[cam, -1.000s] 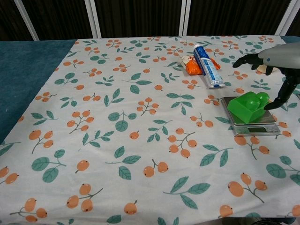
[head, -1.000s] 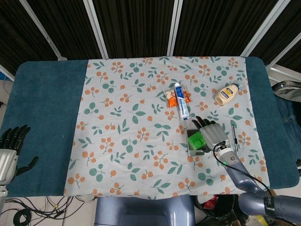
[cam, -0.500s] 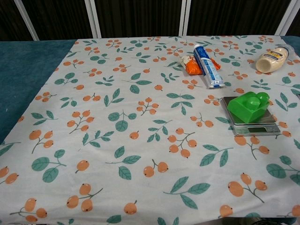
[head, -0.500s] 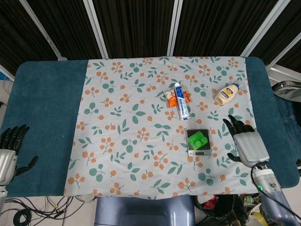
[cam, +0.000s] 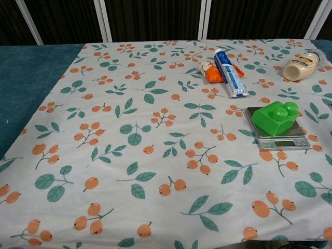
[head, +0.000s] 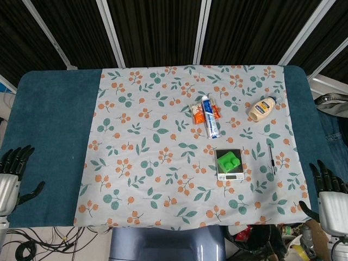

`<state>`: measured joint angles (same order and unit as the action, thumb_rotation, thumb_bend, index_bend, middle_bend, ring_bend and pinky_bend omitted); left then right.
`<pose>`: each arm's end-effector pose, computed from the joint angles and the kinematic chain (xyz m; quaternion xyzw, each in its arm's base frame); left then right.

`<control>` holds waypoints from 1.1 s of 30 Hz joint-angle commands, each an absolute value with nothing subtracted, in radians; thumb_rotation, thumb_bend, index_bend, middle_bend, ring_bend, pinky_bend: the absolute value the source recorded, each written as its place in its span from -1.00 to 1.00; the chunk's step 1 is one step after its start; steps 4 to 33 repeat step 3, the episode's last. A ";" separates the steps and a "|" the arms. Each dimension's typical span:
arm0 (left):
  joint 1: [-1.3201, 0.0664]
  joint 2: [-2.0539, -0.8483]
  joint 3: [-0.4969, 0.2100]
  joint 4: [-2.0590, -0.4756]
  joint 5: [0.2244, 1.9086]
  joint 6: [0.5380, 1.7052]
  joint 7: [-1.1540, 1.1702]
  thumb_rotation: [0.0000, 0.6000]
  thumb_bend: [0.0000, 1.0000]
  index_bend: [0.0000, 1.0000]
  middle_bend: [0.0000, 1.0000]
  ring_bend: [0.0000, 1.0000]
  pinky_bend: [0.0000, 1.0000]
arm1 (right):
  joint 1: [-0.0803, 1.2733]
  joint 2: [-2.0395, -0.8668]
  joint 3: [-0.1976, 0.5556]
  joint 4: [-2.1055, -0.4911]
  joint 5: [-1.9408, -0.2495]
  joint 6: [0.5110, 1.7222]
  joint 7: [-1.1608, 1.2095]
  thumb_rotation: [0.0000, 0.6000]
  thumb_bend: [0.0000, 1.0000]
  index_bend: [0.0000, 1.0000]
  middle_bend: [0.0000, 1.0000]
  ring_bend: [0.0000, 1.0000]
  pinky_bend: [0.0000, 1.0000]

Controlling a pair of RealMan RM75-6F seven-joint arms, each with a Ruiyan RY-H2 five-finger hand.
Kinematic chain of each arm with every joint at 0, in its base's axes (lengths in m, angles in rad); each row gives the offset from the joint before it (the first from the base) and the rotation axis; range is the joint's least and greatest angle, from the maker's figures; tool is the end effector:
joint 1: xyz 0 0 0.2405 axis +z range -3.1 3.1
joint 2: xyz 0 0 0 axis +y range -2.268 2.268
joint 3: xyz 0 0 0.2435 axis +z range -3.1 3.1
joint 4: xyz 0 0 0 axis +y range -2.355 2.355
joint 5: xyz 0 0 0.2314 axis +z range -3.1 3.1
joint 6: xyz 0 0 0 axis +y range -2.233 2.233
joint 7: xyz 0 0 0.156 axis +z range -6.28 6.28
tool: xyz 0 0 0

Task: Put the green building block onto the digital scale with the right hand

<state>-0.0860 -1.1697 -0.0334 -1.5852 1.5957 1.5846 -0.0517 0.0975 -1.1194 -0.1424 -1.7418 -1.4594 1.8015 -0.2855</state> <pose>-0.2898 0.1891 0.1267 -0.5911 -0.3655 -0.4528 0.5586 -0.2847 -0.1500 0.1458 0.5818 -0.3152 0.3538 0.6610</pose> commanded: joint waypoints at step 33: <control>-0.077 -1.157 -0.025 -1.617 1.588 1.581 -0.047 1.00 -0.48 -1.00 -0.90 -0.92 -0.94 | 0.056 -1.170 -0.121 -1.672 -1.462 1.803 -0.285 1.00 -0.87 -0.92 -0.96 -0.76 -0.59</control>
